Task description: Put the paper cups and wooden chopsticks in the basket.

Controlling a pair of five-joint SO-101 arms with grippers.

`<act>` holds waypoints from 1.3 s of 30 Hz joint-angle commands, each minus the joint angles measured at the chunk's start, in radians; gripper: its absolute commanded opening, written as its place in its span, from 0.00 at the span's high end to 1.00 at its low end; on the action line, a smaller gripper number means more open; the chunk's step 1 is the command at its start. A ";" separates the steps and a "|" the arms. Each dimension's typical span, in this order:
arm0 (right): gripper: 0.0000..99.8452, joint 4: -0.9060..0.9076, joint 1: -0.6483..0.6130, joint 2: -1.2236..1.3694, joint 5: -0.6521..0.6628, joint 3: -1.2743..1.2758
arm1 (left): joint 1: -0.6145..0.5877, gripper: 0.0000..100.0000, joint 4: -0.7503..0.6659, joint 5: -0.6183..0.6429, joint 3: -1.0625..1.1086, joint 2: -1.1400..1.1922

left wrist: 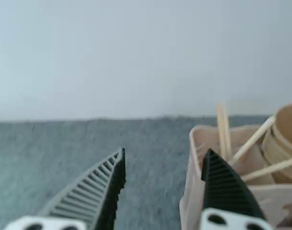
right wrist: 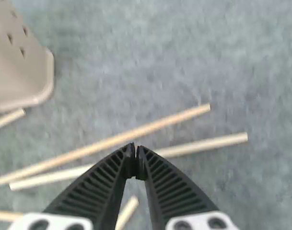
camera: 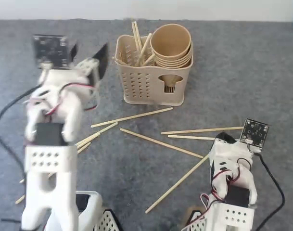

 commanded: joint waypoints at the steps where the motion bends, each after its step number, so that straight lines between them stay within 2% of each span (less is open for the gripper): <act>1: 0.99 0.104 -0.001 -0.018 -0.026 -0.083 | -0.080 0.75 0.232 0.003 -0.059 -0.044; 4: 0.99 0.107 -0.005 -0.018 -0.029 -0.087 | -0.141 0.75 0.319 0.003 0.010 -0.051; 7: 0.99 0.111 -0.008 -0.016 -0.029 -0.094 | -0.184 0.75 0.339 0.003 0.137 -0.052; 16: 0.99 0.177 -0.062 0.012 -0.009 -0.146 | -0.278 0.75 0.120 0.002 0.547 -0.052; 18: 0.99 0.148 -0.068 0.071 -0.008 -0.164 | -0.301 0.75 0.086 -0.041 0.604 -0.052; 21: 0.99 0.097 -0.079 0.220 -0.011 -0.215 | -0.348 0.75 0.046 -0.150 0.667 -0.052; 24: 0.99 0.071 -0.111 0.420 -0.018 -0.307 | -0.373 0.75 -0.015 -0.207 0.739 -0.052; 28: 0.99 0.051 -0.211 0.746 -0.110 -0.427 | -0.376 0.75 -0.032 -0.213 0.745 -0.054; 31: 0.99 0.051 -0.278 0.992 -0.124 -0.505 | -0.376 0.75 -0.032 -0.213 0.745 -0.054; 36: 0.99 0.051 -0.300 1.297 -0.127 -0.603 | -0.376 0.75 -0.037 -0.213 0.745 -0.054; 39: 0.99 0.058 -0.297 1.362 -0.123 -0.623 | -0.374 0.75 -0.038 -0.215 0.745 -0.054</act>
